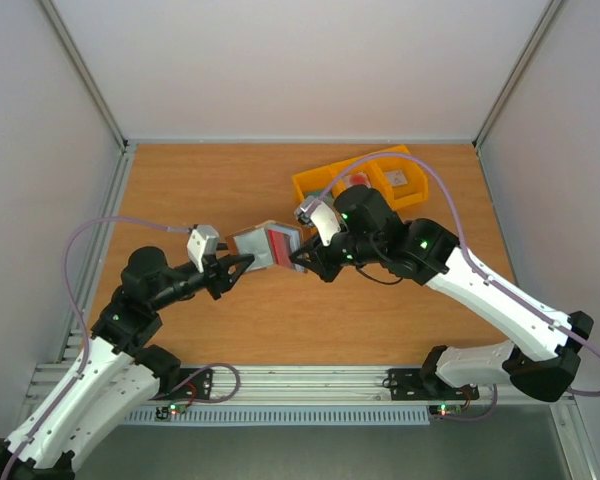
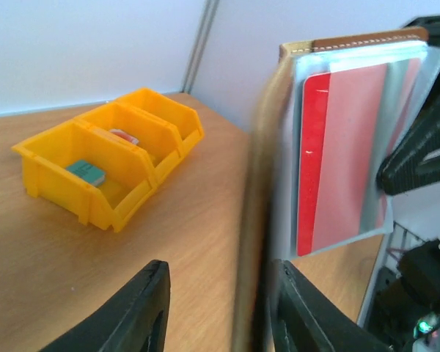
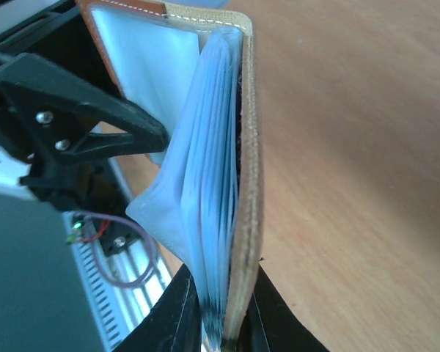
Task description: Take the credit cards out of the card holder
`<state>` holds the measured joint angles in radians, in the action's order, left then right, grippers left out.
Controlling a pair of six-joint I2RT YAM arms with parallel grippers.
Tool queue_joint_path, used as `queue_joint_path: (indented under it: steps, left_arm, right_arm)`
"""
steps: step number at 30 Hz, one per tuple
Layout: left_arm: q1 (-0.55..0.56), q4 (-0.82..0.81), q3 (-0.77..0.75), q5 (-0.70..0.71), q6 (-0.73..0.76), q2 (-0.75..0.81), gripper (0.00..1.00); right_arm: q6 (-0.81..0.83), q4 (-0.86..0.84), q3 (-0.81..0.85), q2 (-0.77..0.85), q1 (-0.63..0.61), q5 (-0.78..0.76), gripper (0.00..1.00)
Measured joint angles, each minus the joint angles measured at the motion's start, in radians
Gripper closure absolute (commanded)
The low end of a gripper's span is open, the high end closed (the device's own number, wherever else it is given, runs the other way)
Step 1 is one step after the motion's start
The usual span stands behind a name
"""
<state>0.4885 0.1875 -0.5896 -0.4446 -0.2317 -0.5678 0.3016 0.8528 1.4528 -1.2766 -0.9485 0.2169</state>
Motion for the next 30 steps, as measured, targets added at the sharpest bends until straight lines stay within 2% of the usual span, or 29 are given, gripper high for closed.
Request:
queue_joint_path:
  steps: [3, 7, 15, 18, 20, 24, 27, 30]
  left_arm:
    - [-0.002, 0.000, 0.000, -0.077, 0.018, 0.012, 0.42]
    - [-0.002, -0.015, -0.006, -0.164, 0.024, 0.016, 0.41]
    - [-0.010, 0.019, -0.047, -0.058, 0.039, 0.042, 0.36]
    - [-0.021, 0.044, -0.053, 0.015, 0.059, 0.047, 0.33]
    - [-0.032, 0.058, -0.053, 0.078, 0.070, 0.047, 0.34]
    - [-0.048, 0.063, -0.064, 0.122, 0.111, 0.053, 0.47]
    - [-0.050, 0.049, -0.078, 0.047, 0.137, 0.060, 0.53]
    - [-0.049, -0.007, -0.080, -0.093, 0.080, 0.054, 0.58]
  right_arm:
    - [0.035, -0.023, -0.043, 0.037, 0.026, 0.129, 0.99]
    - [0.068, -0.047, -0.048, 0.043, 0.028, 0.243, 0.99]
    - [0.058, -0.113, -0.097, 0.070, 0.138, 0.366, 0.99]
    - [0.022, -0.106, -0.095, 0.069, 0.153, 0.297, 0.99]
    - [-0.027, -0.056, -0.055, 0.040, 0.153, 0.176, 0.99]
    - [-0.145, 0.080, 0.087, -0.084, 0.153, -0.113, 0.99]
    - [-0.198, 0.124, 0.120, -0.152, 0.146, -0.267, 0.99]
    - [-0.222, 0.166, 0.144, -0.206, 0.109, -0.361, 0.99]
